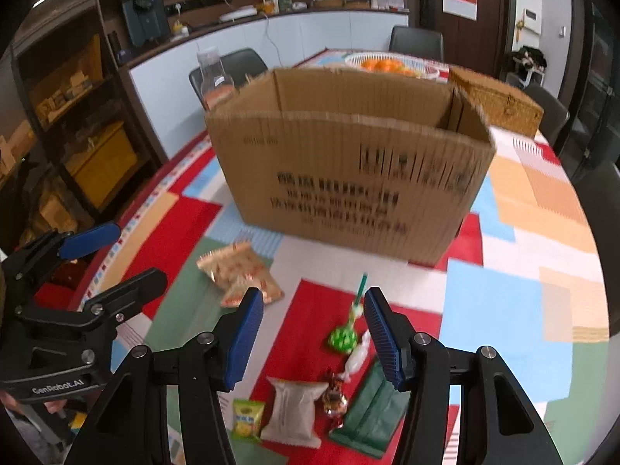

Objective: Organize snacks
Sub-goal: 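Move both tools back toward the snacks beside the box, then grasp the gold biscuit packet with the left tool while the right tool grasps a green lollipop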

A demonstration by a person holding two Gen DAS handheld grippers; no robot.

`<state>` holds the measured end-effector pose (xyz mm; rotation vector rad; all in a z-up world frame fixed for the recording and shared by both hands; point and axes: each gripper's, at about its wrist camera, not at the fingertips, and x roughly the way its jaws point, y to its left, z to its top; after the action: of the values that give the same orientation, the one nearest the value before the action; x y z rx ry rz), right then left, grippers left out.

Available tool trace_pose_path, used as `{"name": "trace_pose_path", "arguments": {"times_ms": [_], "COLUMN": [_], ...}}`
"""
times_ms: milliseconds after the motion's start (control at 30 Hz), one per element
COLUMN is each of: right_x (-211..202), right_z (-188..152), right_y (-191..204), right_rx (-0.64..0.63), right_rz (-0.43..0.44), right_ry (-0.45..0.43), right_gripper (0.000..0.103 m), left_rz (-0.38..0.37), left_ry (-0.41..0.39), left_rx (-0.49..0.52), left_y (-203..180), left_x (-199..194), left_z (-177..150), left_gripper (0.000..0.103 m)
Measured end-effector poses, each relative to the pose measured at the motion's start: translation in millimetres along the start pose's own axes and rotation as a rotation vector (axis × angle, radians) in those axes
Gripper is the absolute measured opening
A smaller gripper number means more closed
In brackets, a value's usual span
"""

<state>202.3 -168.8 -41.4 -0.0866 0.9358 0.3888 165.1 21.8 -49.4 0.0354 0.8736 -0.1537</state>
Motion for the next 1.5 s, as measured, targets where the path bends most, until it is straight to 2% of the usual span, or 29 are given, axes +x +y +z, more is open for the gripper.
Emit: {"name": "trace_pose_path", "arguments": {"times_ms": [100,300,467,533,833,933,1100,1233,1300,1500], "right_x": [9,26,36,39,58,64,70,73,76,84], "right_z": [-7,-19,-22,-21,-20,-20,-19,-18,-18,-19], "right_y": [-4,-13,-15,-14,-10,-10,-12,-16,-19,-28], "right_rx": [0.017,0.055,0.057,0.043,0.014,0.016,0.014,0.018,0.027,0.065], "right_rz": [-0.005,-0.008,-0.02,-0.028,-0.033,-0.031,-0.044,-0.051,-0.045,-0.014], "right_ry": [0.035,0.104,0.123,0.128,0.159,0.169,0.166,0.163,0.171,0.189], "right_gripper": [0.055,0.055,0.054,0.05,0.044,0.04,0.04,0.04,0.037,0.034], "left_rz": [-0.003,-0.013,-0.03,-0.035,-0.121,-0.126,-0.124,-0.12,-0.127,-0.144], "left_ry": [0.041,0.071,0.056,0.058,0.066,0.075,0.085,0.096,0.094,0.099], "left_rx": [0.003,0.006,0.001,-0.006,-0.097,-0.109,-0.096,-0.086,-0.082,-0.078], "left_y": [-1,-2,3,5,18,18,12,8,6,5], "left_x": [12,26,36,42,71,82,97,105,107,109], "left_z": [-10,-17,-18,-17,-5,-1,5,8,9,13], "left_gripper": [0.079,0.079,0.079,0.079,0.079,0.079,0.078,0.069,0.069,0.06]}}
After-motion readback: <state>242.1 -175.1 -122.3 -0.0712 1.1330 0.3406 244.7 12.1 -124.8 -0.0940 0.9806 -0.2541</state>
